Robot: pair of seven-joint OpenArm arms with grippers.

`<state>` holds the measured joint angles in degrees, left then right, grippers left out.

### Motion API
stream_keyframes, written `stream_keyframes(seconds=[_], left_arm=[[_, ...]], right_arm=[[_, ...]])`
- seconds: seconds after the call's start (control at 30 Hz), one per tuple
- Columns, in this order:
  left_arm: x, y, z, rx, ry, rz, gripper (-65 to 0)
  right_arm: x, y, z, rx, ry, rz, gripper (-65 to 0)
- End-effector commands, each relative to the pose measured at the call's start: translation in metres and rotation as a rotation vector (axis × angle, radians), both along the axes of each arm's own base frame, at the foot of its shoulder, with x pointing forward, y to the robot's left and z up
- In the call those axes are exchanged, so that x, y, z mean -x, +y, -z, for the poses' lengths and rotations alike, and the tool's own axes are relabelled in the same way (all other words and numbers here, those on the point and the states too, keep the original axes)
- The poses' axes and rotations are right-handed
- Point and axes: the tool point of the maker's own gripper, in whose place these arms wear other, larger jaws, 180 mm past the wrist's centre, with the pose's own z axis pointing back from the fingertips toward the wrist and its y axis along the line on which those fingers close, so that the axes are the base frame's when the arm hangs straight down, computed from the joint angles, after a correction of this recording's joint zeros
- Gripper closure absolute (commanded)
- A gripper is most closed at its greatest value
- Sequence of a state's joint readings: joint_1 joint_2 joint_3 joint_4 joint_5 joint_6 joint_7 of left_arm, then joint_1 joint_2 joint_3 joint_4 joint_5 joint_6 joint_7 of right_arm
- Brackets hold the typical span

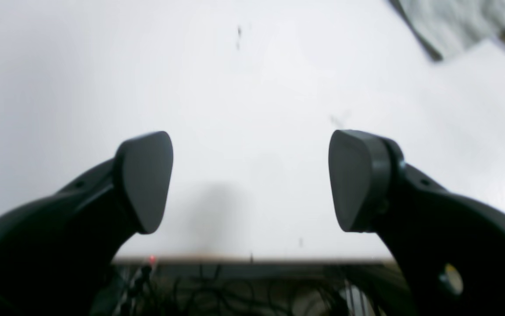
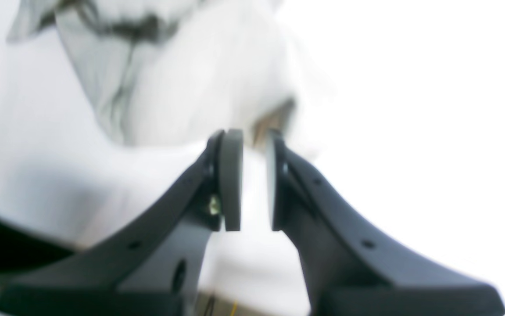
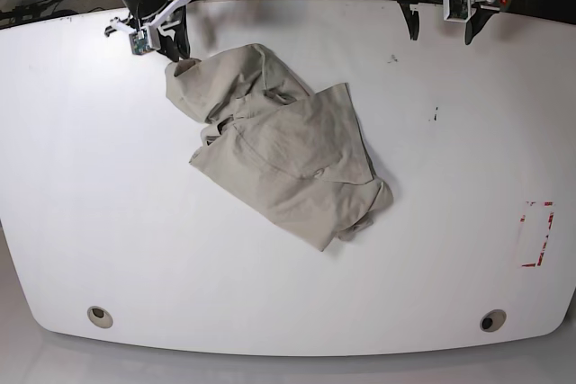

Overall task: Fold the T-shirt properly
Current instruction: 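Lower the right gripper onto the crumpled beige T-shirt and pinch fabric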

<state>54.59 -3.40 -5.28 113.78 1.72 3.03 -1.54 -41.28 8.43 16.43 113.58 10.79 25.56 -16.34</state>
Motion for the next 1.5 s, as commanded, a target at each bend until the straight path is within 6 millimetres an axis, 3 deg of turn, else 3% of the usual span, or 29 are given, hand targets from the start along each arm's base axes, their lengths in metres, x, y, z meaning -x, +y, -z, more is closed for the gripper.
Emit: stream_keyframes(seconds=[0.0, 0.07, 0.27, 0.33, 0.77, 0.9, 1.03, 1.2, 1.47], left_arm=[[-0.008, 0.002, -0.012, -0.023, -0.047, 0.037, -52.2], [-0.013, 0.004, -0.013, -0.033, -0.056, 0.05, -52.2], [-0.025, 0.009, -0.013, -0.054, -0.08, 0.062, -52.2], [-0.026, 0.01, -0.014, -0.062, -0.082, 0.077, -52.2], [-0.027, 0.013, -0.015, -0.077, -0.083, 0.089, -52.2], [-0.027, 0.013, -0.015, -0.075, -0.082, 0.087, -52.2], [-0.026, 0.013, -0.014, -0.073, -0.08, 0.084, -52.2], [-0.026, 0.013, -0.014, -0.073, -0.077, 0.084, -51.8], [-0.025, 0.011, -0.013, -0.068, -0.075, 0.086, -51.8]], right_arm=[[-0.011, 0.001, -0.014, -0.008, -0.057, -0.007, -8.9], [-0.018, 0.006, -0.014, -0.01, -0.054, -0.02, -10.8], [-0.038, 0.031, -0.017, -0.024, -0.07, -0.09, -29.5], [-0.043, 0.041, -0.02, -0.038, -0.082, -0.115, -31.9], [-0.09, 0.091, -0.037, 0.01, -0.12, -0.322, -32.8], [-0.097, 0.096, -0.027, 0.144, -0.115, -0.391, -32.8], [-0.093, 0.111, -0.011, 0.283, -0.103, -0.527, -32.8], [-0.097, 0.107, 0.003, 0.379, -0.083, -0.579, -32.8], [-0.119, 0.1, -0.001, 0.423, -0.108, -0.573, -32.8]])
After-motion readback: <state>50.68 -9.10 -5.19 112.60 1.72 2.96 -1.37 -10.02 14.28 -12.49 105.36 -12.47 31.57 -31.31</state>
